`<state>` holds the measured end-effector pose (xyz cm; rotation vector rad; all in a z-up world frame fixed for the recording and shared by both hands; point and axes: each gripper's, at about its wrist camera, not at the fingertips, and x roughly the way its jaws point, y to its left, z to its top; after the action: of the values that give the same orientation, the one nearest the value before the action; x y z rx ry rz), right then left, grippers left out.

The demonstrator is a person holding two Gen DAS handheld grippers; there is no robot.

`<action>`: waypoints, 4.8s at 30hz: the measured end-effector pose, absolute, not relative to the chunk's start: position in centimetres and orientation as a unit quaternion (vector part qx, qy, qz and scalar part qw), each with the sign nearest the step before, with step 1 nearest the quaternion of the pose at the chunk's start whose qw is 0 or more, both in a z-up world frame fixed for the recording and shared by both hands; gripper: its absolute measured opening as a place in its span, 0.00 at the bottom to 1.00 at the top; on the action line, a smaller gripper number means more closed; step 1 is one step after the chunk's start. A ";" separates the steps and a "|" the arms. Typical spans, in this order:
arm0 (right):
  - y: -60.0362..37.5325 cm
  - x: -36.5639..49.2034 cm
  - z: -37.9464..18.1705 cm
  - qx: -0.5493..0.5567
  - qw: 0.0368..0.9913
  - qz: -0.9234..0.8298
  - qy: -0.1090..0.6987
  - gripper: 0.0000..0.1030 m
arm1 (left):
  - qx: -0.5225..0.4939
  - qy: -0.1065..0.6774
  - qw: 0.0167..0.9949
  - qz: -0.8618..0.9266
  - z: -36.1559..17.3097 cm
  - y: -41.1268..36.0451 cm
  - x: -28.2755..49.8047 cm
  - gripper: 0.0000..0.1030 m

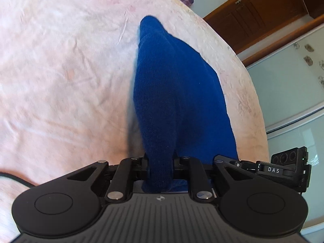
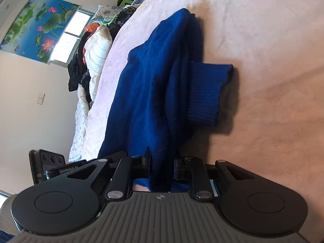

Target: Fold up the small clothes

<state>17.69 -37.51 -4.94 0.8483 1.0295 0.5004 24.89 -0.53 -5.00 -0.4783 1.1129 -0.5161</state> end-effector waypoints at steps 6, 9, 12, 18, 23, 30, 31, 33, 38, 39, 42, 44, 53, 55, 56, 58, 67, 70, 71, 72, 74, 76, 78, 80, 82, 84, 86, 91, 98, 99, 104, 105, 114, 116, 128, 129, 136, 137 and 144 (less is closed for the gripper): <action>-38.7 16.8 -6.9 0.429 0.749 0.210 0.459 0.24 | -0.200 0.507 0.805 -0.235 -5.9 -1.8 24.0 0.21; -39.9 15.9 -5.1 0.429 0.760 0.204 0.444 0.34 | -0.182 0.486 0.826 -0.221 -4.2 -0.6 23.1 0.30; -42.3 16.5 -1.1 0.414 0.802 0.201 0.382 0.34 | -0.104 0.416 0.880 -0.205 -0.9 -0.2 21.2 0.31; -39.6 27.2 3.0 0.377 0.820 0.271 0.336 0.58 | -0.007 0.312 0.908 -0.280 0.9 -6.5 20.6 0.73; -35.5 36.2 -1.0 0.344 0.806 0.253 0.410 0.59 | 0.090 0.344 0.897 -0.262 -3.9 -11.3 21.9 0.73; -37.4 37.3 -5.7 0.369 0.783 0.205 0.457 0.01 | 0.094 0.322 0.902 -0.273 -5.8 -10.3 21.2 0.78; -36.9 37.3 -4.7 0.355 0.787 0.208 0.459 0.09 | 0.089 0.324 0.901 -0.275 -5.5 -10.2 21.3 0.78; -35.8 37.2 -2.1 0.346 0.794 0.239 0.438 0.30 | 0.068 0.323 0.901 -0.283 -4.5 -9.5 21.4 0.78; -30.0 40.1 2.1 0.322 0.770 0.356 0.420 0.53 | 0.058 0.333 0.895 -0.291 -3.4 -9.0 21.3 0.78; -28.4 41.0 1.9 0.306 0.765 0.367 0.433 0.54 | 0.060 0.342 0.892 -0.288 -3.7 -9.1 21.6 0.78; -24.4 43.5 -0.7 0.253 0.752 0.342 0.504 0.54 | 0.071 0.360 0.888 -0.276 -4.9 -9.4 21.9 0.79; -23.5 44.3 -2.2 0.211 0.775 0.306 0.511 0.29 | 0.081 0.361 0.889 -0.272 -5.4 -9.8 21.7 0.80; -27.1 41.8 -1.4 0.292 0.782 0.273 0.478 0.33 | 0.033 0.347 0.896 -0.275 -4.9 -8.4 21.3 0.85; -28.5 39.2 1.1 0.302 0.795 0.294 0.436 0.36 | 0.008 0.331 0.904 -0.271 -3.8 -7.2 21.3 0.85; -29.5 37.5 2.1 0.304 0.798 0.303 0.422 0.41 | 0.007 0.319 0.908 -0.270 -3.2 -6.9 20.9 0.85; -30.9 34.3 2.9 0.299 0.798 0.315 0.418 0.55 | 0.020 0.308 0.910 -0.276 -2.8 -6.8 20.3 0.86; -33.2 28.4 -2.2 0.301 0.829 0.210 0.423 0.48 | 0.034 0.355 0.892 -0.277 -5.8 -8.0 21.4 0.89; -33.1 25.9 -0.9 0.297 0.853 0.173 0.392 0.52 | 0.017 0.353 0.898 -0.260 -4.5 -7.5 21.1 0.89; -33.1 24.6 -0.2 0.290 0.862 0.167 0.381 0.56 | 0.016 0.343 0.905 -0.251 -3.9 -7.1 20.5 0.89; -33.3 23.4 0.5 0.284 0.868 0.169 0.371 0.59 | 0.021 0.328 0.914 -0.240 -3.3 -6.5 19.7 0.89; -34.4 20.6 1.4 0.278 0.873 0.167 0.363 0.66 | 0.032 0.301 0.929 -0.214 -2.4 -5.1 18.5 0.89; -36.0 17.7 1.7 0.270 0.873 0.152 0.376 0.67 | 0.030 0.294 0.936 -0.190 -1.4 -2.9 17.7 0.89; -37.1 15.0 1.9 0.247 0.879 0.125 0.388 0.68 | 0.025 0.298 0.941 -0.160 -0.2 -0.7 17.4 0.90; -37.5 12.7 2.1 0.219 0.885 0.096 0.399 0.68 | 0.024 0.307 0.942 -0.131 0.2 1.1 17.0 0.90; -36.9 10.8 2.0 0.196 0.888 0.078 0.408 0.69 | 0.015 0.313 0.944 -0.106 0.3 1.9 16.7 0.90; -35.4 9.9 1.8 0.172 0.894 0.061 0.410 0.72 | -0.001 0.324 0.940 -0.107 -0.2 1.7 16.7 0.90; -33.2 9.5 1.1 0.145 0.897 0.050 0.414 0.77 | -0.005 0.341 0.934 -0.103 -1.2 0.4 16.8 0.90; -30.0 9.3 -1.6 0.129 0.890 0.023 0.437 0.81 | 0.012 0.385 0.916 -0.109 -4.7 -3.6 15.8 0.90; -28.2 8.6 -2.3 0.112 0.905 -0.003 0.411 0.96 | 0.028 0.393 0.912 -0.111 -6.5 -4.9 15.1 0.91; -27.9 8.3 -2.4 0.099 0.906 -0.009 0.411 0.96 | 0.027 0.390 0.913 -0.112 -6.6 -4.8 15.0 0.93; -26.4 6.6 -3.3 0.040 0.916 -0.040 0.397 0.99 | 0.041 0.368 0.922 -0.112 -7.2 -5.0 14.2 0.96; -26.3 6.4 -3.4 0.035 0.918 -0.043 0.392 0.99 | 0.043 0.361 0.925 -0.114 -7.3 -5.0 14.0 0.98; -27.3 6.3 -4.4 0.043 0.935 -0.076 0.344 0.99 | 0.042 0.333 0.935 -0.117 -7.8 -4.9 13.2 1.00; -27.0 6.3 -4.4 0.035 0.935 -0.080 0.345 0.99 | 0.046 0.330 0.936 -0.115 -8.0 -5.1 13.0 1.00; -26.5 5.5 -4.7 0.038 0.939 -0.080 0.331 0.99 | 0.047 0.323 0.938 -0.117 -8.1 -5.0 12.8 1.00; -26.5 5.5 -4.7 0.037 0.939 -0.081 0.331 0.99 | 0.048 0.322 0.938 -0.117 -8.1 -5.0 12.8 1.00; -26.4 5.8 -4.8 0.035 0.939 -0.081 0.332 0.99 | 0.047 0.321 0.939 -0.117 -8.2 -5.0 12.8 1.00; -26.4 5.8 -4.8 0.035 0.939 -0.081 0.332 0.99 | 0.047 0.320 0.939 -0.117 -8.2 -5.0 12.8 1.00; -26.4 5.8 -4.8 0.035 0.939 -0.081 0.332 0.99 | 0.046 0.320 0.939 -0.117 -8.3 -4.9 12.8 1.00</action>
<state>5.75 -26.44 -4.84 0.0714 0.6781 -0.1650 12.76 -4.94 -8.25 0.0943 0.6524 -0.2395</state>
